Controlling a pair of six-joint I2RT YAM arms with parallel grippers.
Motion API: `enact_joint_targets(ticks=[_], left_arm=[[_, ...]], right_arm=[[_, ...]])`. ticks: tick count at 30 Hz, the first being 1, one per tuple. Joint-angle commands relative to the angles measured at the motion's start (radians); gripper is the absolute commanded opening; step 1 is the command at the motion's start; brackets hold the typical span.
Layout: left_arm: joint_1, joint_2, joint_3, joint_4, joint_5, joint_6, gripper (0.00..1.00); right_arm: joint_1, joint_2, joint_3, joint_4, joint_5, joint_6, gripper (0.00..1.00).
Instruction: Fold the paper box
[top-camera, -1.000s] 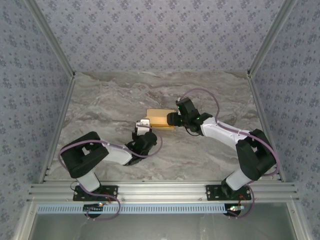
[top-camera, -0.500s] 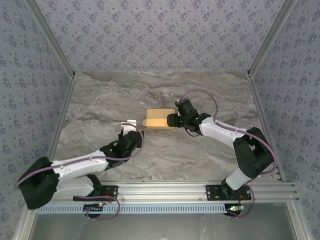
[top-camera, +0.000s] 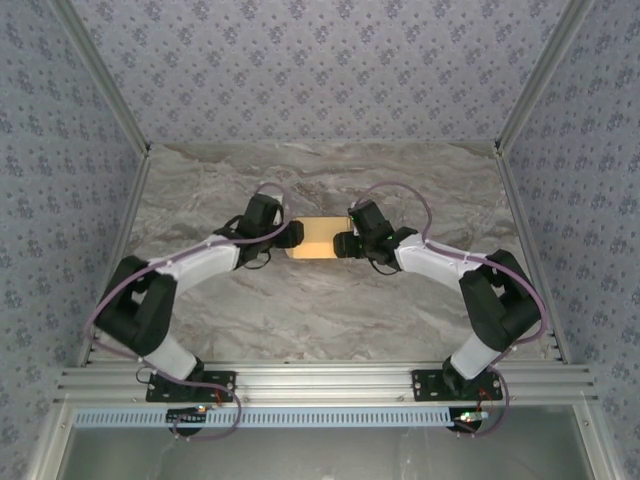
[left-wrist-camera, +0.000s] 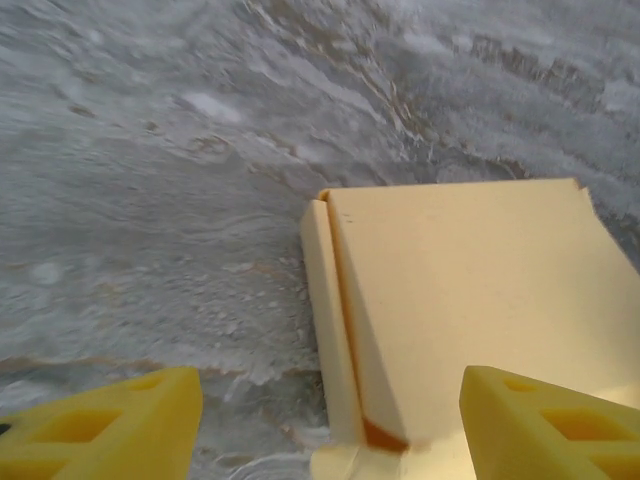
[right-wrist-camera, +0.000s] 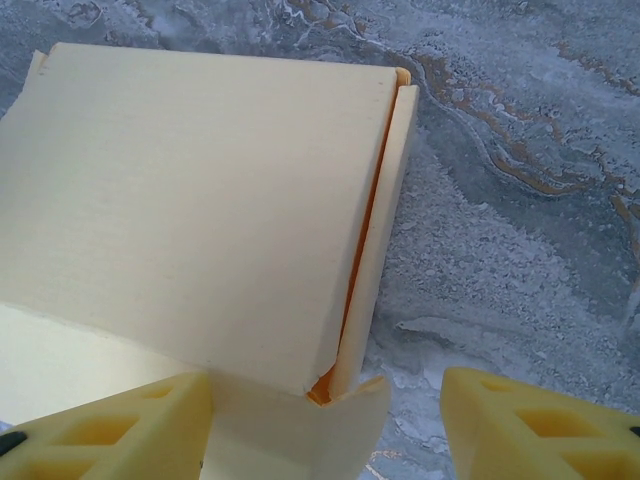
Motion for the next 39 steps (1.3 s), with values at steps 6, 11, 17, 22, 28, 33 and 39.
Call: enact_joint_targets(ticks=[6,11,17,22,28,33,39], left_arm=[[0.025,0.11,0.052,-0.009,0.08,0.034,0.69],[0.025,0.12,0.025,0.02,0.092,0.023,0.69],[0.025,0.127,0.005,0.042,0.103,0.006,0.69],[0.024,0.125,-0.015,0.055,0.141,-0.004,0.64],[0.024,0.135,-0.039,0.072,0.193,-0.025,0.57],[0.023,0.114,-0.06,0.093,0.248,-0.057,0.57],[0.017,0.017,-0.1,0.101,0.23,-0.07,0.65]], right_arm=[[-0.058,-0.024,0.037,0.02,-0.16,-0.014,0.66],[-0.093,0.037,0.077,0.027,-0.185,-0.005,0.66],[-0.107,0.137,0.109,0.017,-0.182,-0.014,0.64],[-0.113,0.189,0.101,0.024,-0.192,-0.016,0.6],[-0.123,0.213,0.088,0.017,-0.172,-0.047,0.49],[-0.145,0.21,0.118,-0.017,-0.192,-0.115,0.48],[-0.165,0.151,0.219,-0.122,-0.179,-0.236,0.59]])
